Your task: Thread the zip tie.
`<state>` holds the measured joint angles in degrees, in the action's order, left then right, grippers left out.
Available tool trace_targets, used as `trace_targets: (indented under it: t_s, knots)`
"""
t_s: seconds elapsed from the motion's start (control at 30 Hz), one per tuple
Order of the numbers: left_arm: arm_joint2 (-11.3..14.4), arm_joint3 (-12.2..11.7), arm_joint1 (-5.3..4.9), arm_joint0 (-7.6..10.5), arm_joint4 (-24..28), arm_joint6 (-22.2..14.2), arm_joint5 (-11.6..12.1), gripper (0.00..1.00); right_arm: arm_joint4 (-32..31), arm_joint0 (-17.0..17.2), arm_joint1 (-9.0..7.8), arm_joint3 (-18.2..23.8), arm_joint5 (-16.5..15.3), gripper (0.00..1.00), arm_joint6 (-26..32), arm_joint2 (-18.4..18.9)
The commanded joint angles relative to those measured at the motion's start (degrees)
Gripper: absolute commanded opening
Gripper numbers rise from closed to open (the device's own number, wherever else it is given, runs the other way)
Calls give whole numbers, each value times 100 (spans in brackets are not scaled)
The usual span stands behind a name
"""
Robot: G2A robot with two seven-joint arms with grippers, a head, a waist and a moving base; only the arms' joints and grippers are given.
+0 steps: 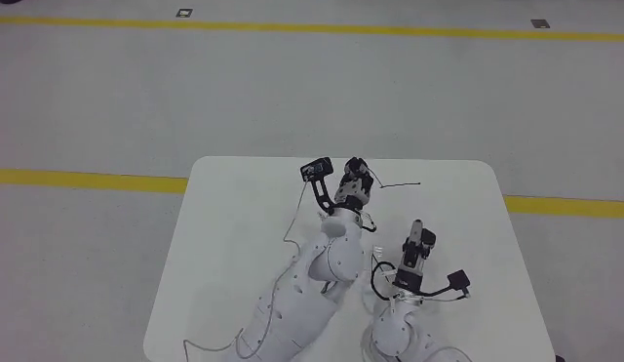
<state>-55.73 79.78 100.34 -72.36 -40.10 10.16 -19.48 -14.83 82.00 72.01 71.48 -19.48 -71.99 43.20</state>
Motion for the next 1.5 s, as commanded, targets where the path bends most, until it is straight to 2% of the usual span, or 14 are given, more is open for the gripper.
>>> trace_targets:
  t_s: [0.0, 0.1, 0.23, 0.33, 0.43, 0.47, 0.67, 0.7, 0.73, 0.77, 0.87, 1.03, 1.17, 1.47]
  knots:
    - [-8, 7, -6, 4, 40, -7, 6, 0, 0, 0, 0, 0, 0, 100, 0, 0]
    - [-79, -28, 19, 27, 510, 36, 0, 0, -129, 13, 3, 96, 59, 100, 4, 47]
    - [-275, -437, 145, 152, 1006, 470, 0, 0, -1108, 171, 53, 335, 526, 100, -758, 127]
    - [-299, -731, 236, 265, 1252, 833, 0, 0, -1319, 185, 133, 390, 737, 98, -765, 311]
    - [-208, -860, 251, 293, 1374, 1143, 0, 0, -1573, 279, 258, 455, 1018, 62, -765, 649]
    - [-154, -817, 242, 294, 1464, 1127, 0, 0, -1531, 293, 302, 422, 1034, 61, -765, 722]
    - [-116, -775, 225, 284, 1484, 1157, 0, 0, -1266, 2, 581, -179, 1151, 76, -765, 951]
    - [-116, -775, 225, 284, 1484, 1157, 0, 0, -1210, -81, 635, -328, 1187, 82, -765, 962]
    - [-116, -775, 225, 284, 1484, 1157, 0, 0, -1208, -149, 671, -456, 1291, 98, -765, 995]
    - [-116, -775, 225, 284, 1484, 1157, 0, 0, -1259, -216, 708, -576, 1438, 100, -765, 1026]
    - [-123, -780, 214, 304, 1501, 1137, 12, 0, -1420, -308, 835, -800, 1586, 100, -765, 1069]
    - [-275, -572, 199, 292, 2151, 1061, 0, 0, -1793, -355, 1025, -1144, 1687, 100, -765, 980]
    - [-261, -397, 202, 290, 2296, 1146, 0, 0, -1743, -435, 1168, -1424, 1544, 100, -696, 861]
    - [-219, -287, 177, 243, 2241, 1261, 0, 0, -1743, -435, 1168, -1424, 1544, 100, -696, 861]
